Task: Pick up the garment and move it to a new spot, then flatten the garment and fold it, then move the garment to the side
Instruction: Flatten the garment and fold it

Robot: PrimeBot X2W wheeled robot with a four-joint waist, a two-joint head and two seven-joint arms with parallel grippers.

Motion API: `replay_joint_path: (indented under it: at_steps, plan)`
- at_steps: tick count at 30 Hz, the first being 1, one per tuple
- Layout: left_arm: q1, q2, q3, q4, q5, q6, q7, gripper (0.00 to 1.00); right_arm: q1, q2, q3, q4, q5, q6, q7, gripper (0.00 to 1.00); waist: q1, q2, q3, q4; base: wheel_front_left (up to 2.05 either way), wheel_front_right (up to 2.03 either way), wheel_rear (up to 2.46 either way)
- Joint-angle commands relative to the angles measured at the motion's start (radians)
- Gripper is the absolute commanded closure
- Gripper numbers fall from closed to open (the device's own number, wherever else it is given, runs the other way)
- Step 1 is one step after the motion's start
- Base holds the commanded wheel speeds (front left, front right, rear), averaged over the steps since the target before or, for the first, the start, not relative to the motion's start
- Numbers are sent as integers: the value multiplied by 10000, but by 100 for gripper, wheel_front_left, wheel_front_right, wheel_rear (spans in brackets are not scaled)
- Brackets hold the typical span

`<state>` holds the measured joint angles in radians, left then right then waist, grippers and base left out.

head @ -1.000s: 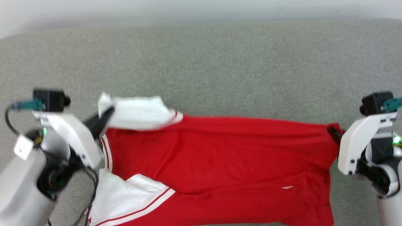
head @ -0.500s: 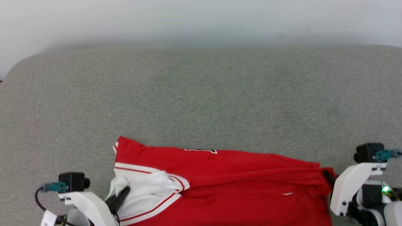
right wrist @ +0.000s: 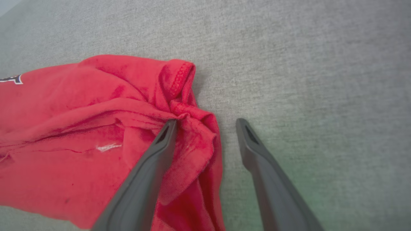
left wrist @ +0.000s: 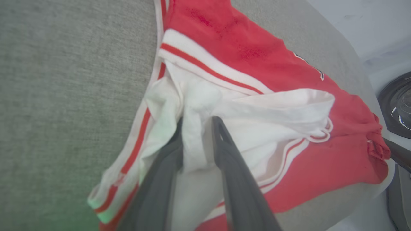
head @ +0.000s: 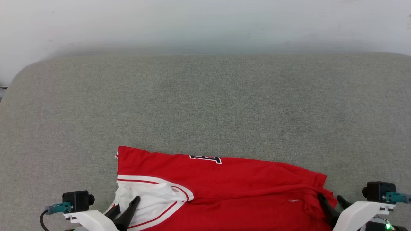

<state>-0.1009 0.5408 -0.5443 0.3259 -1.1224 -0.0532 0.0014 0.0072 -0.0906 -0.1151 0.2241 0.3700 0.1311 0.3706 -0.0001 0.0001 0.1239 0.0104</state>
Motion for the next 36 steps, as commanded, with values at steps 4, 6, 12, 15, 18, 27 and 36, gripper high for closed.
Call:
replay_joint_path:
  at_steps: [4, 6, 12, 15, 18, 27, 36]
  plan:
    - [-121, 92, 27, 29, 450, 72, -554, 0, 411, 100, 39, -383, -97, -7, -579, 0, 1, -1, -200, -18, 0, 0, 0]
    - [-235, 124, 92, -161, 733, 200, -925, 0, 591, 109, 59, -718, -135, -7, -730, 0, 1, -1, -299, -17, 0, 0, 0]
    - [-326, 67, 373, -704, 1546, 1017, -2068, 0, 1046, 68, -114, -2013, -205, -7, -553, 0, 1, -1, -599, 5, 0, 0, 0]
    - [-349, -38, 641, -1015, 1994, 1483, -2443, 0, 1216, 83, -381, -2618, -136, -7, 6, 0, 1, -1, -708, 15, 0, 0, 0]
    - [-290, -195, 1041, -1476, 2509, 1859, -2617, 0, 1148, 65, -727, -2938, -136, -7, 809, 0, 1, -1, -759, -14, 0, 0, 0]
    - [53, -1160, 2532, -2852, 4976, 2085, -2677, 0, 562, -423, -1201, -2883, -7, -7, 3194, 0, 1, -1, -574, 197, 0, 0, 0]
    - [330, -1800, 3133, -3138, 6731, 1770, -2680, 0, 203, -580, -257, -2417, 279, -7, 4035, 0, 1, -1, -209, 559, 0, 0, 0]
